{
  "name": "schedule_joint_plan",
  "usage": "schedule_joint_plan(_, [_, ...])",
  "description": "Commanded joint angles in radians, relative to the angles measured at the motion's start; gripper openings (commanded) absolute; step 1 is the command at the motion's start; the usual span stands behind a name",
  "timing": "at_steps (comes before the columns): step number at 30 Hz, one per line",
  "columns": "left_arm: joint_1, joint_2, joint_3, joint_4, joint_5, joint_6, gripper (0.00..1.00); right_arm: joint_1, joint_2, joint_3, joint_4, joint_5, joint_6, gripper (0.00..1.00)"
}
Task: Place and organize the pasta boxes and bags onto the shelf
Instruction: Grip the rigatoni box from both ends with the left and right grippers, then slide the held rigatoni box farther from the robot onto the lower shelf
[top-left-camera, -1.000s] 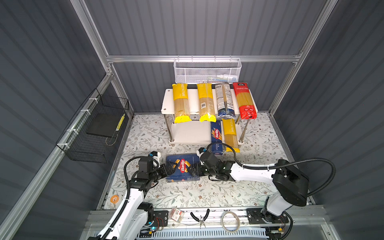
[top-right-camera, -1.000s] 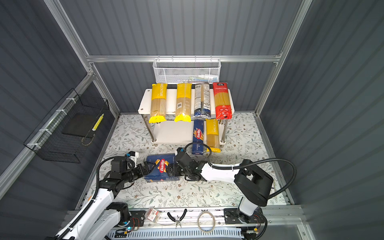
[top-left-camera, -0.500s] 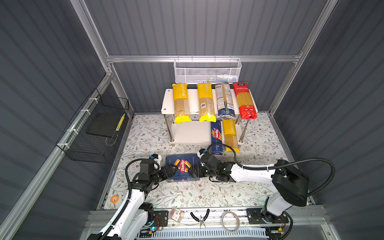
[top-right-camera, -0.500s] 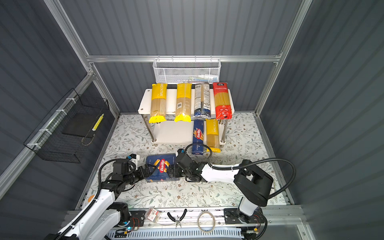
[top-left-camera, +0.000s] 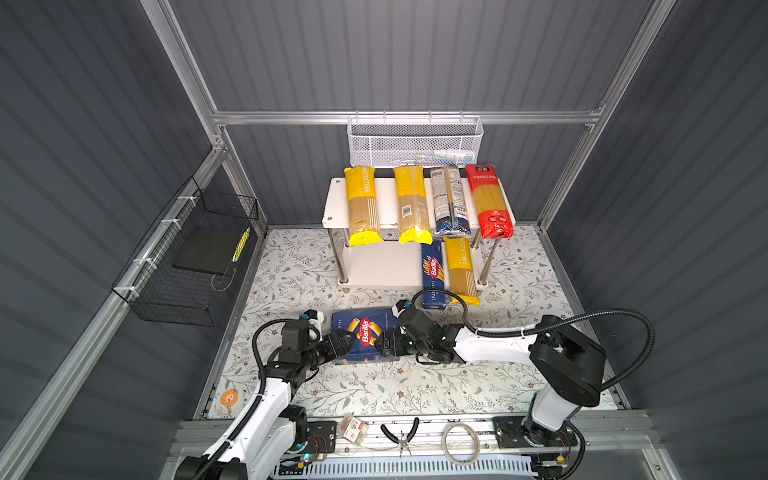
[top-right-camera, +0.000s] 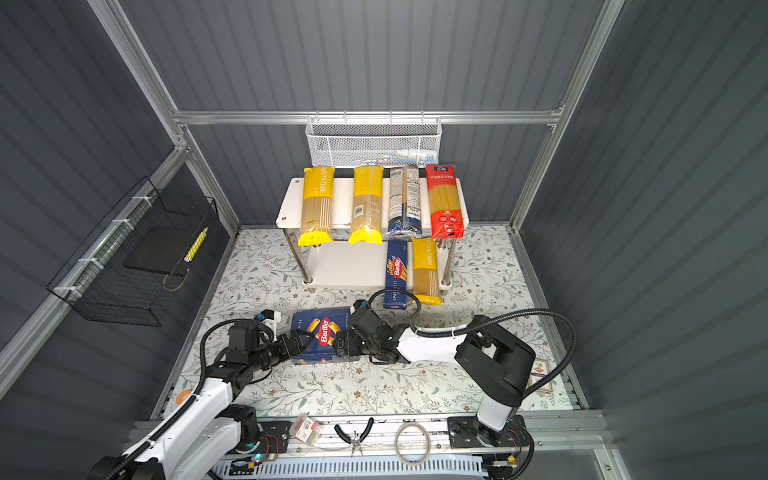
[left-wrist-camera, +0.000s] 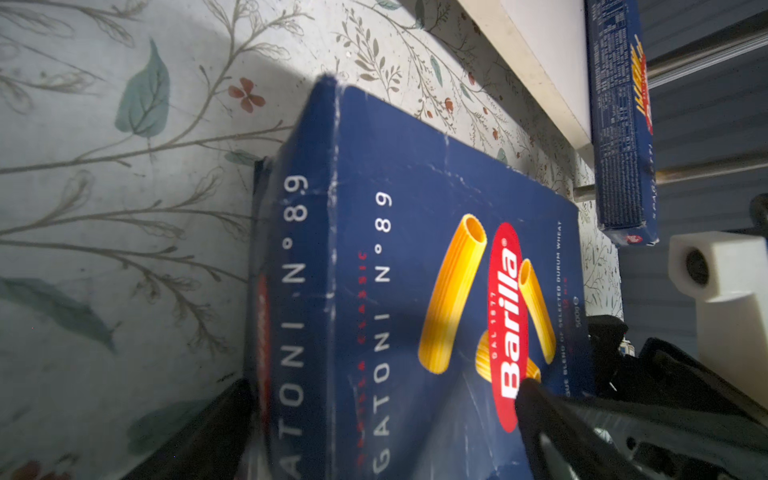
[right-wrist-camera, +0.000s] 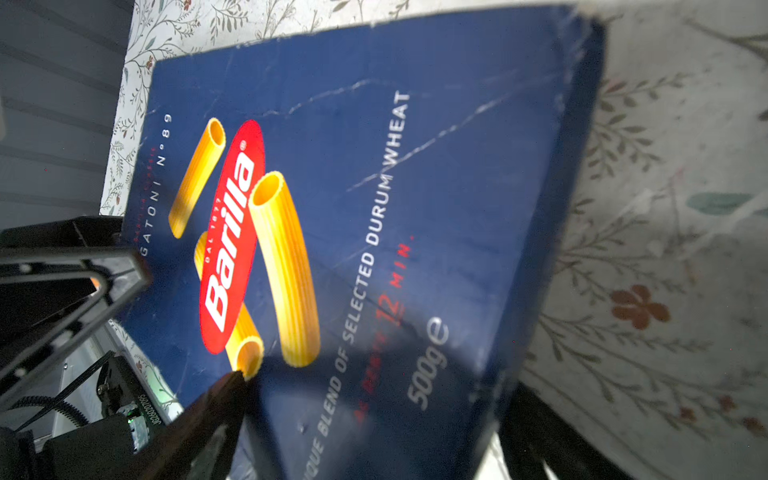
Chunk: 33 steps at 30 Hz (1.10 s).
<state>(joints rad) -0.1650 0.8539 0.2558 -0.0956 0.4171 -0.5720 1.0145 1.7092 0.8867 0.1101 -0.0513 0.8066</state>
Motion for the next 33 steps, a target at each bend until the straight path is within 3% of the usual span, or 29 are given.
schedule_joint_plan(1, [-0.010, 0.016, -0.009, 0.025, 0.031, 0.000, 0.99, -0.007, 0.034, 0.006, 0.019, -0.013, 0.007, 0.93])
schedule_joint_plan(7, [-0.010, 0.068, -0.009, 0.056, 0.065, -0.012, 0.99, -0.008, 0.065, 0.022, 0.036, -0.036, 0.014, 0.93])
schedule_joint_plan(15, [-0.038, 0.101, -0.012, 0.226, 0.165, -0.065, 0.99, -0.008, 0.077, 0.098, 0.023, -0.072, -0.021, 0.92])
schedule_joint_plan(26, [-0.211, 0.116, 0.104, 0.187, 0.063, -0.033, 0.99, -0.008, 0.032, 0.179, 0.002, -0.074, -0.050, 0.92])
schedule_joint_plan(33, [-0.229, 0.112, 0.199, 0.125, 0.027, -0.014, 0.99, -0.008, -0.033, 0.178, -0.017, -0.049, -0.064, 0.92])
